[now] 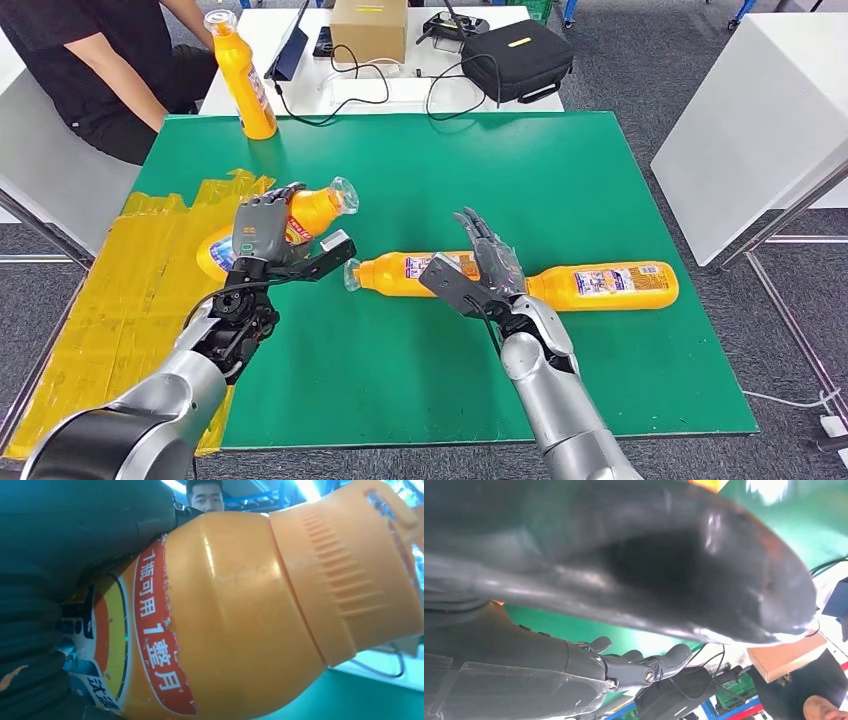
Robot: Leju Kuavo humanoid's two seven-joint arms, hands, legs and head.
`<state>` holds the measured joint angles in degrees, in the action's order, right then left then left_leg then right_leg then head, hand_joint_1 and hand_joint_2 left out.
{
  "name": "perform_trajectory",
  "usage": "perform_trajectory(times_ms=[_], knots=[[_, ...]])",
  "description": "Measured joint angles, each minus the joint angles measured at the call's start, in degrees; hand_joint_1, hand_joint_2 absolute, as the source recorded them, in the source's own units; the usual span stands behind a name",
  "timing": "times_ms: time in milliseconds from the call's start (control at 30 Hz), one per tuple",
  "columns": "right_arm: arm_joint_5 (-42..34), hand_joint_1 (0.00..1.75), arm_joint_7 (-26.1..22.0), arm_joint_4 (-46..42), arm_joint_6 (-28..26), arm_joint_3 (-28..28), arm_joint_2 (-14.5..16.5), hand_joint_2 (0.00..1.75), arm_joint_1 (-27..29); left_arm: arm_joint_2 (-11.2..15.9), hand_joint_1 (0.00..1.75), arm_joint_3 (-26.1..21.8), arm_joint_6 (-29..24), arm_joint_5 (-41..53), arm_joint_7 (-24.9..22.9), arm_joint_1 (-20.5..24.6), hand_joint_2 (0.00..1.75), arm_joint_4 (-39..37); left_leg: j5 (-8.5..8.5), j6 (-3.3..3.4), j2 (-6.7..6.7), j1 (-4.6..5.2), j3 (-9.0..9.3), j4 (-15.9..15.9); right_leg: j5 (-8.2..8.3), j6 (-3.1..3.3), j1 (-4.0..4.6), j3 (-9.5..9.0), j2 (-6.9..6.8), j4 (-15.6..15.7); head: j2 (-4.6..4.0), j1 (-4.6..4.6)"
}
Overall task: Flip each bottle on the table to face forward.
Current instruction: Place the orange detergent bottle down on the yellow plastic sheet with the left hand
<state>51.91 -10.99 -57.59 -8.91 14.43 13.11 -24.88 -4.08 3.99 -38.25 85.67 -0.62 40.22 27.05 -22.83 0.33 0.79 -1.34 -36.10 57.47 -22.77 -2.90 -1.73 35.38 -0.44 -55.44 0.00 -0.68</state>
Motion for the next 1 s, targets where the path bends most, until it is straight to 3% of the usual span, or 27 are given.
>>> perform_trajectory(times_ms=[467,500,533,600,633,667,1000], knots=[[-0.07,0.00,-0.11,0.41,-0.70,-0.02,-1.10,0.00,0.96,0.56,1.75,-4.00,0.57,1.43,-0.91,3.25,1.75,-4.05,0.01,0.00,0.00,0.00,-0.01,0.01,0.00,0.00,0.00,0.00,0.00,0.00,0.00,0.00],[-0.16,0.00,-0.26,0.59,-0.69,-0.03,-1.25,0.00,0.85,0.58,1.75,-4.20,0.56,1.47,-0.91,3.48,1.31,-4.25,0.01,0.00,0.00,0.00,-0.02,0.01,0.00,0.00,0.00,0.00,0.00,0.00,0.00,0.00],[-0.32,0.00,-0.54,0.90,-0.68,-0.03,-1.36,0.00,0.59,0.63,1.47,-4.40,0.53,1.53,-0.90,3.65,0.87,-4.43,0.01,0.00,0.00,0.00,-0.03,0.01,0.00,0.00,0.00,0.00,0.00,0.00,0.00,0.00],[-0.87,0.00,-1.54,2.28,-0.61,-0.03,-1.46,0.00,-0.53,0.91,0.60,-4.98,0.49,1.47,-0.72,3.80,0.00,-4.78,0.01,0.00,0.01,0.00,-0.05,0.00,0.00,0.00,0.00,0.01,0.01,-0.01,0.00,-0.01],[-1.16,0.00,-2.09,3.28,-0.58,-0.03,-1.47,0.00,-1.35,1.10,0.17,-5.35,0.48,1.46,-0.66,3.83,0.00,-4.96,0.01,-0.01,0.01,0.00,-0.05,0.00,0.00,0.00,0.00,0.02,0.01,-0.02,0.00,-0.01],[-1.40,0.00,-2.60,4.38,-0.55,-0.03,-1.46,0.00,-2.28,1.35,0.00,-5.71,0.49,1.61,-0.73,3.82,0.00,-5.13,0.02,-0.01,0.01,0.00,-0.05,0.00,0.00,0.00,0.00,0.02,0.01,-0.03,0.00,-0.01],[-0.96,0.00,-3.29,16.61,0.19,0.83,0.02,0.00,-11.85,3.79,0.00,-5.21,3.51,4.26,-5.76,3.57,0.00,-6.58,0.08,-0.04,-0.03,0.00,-0.06,0.01,0.00,0.00,0.00,0.06,-0.04,-0.11,0.00,0.00]])
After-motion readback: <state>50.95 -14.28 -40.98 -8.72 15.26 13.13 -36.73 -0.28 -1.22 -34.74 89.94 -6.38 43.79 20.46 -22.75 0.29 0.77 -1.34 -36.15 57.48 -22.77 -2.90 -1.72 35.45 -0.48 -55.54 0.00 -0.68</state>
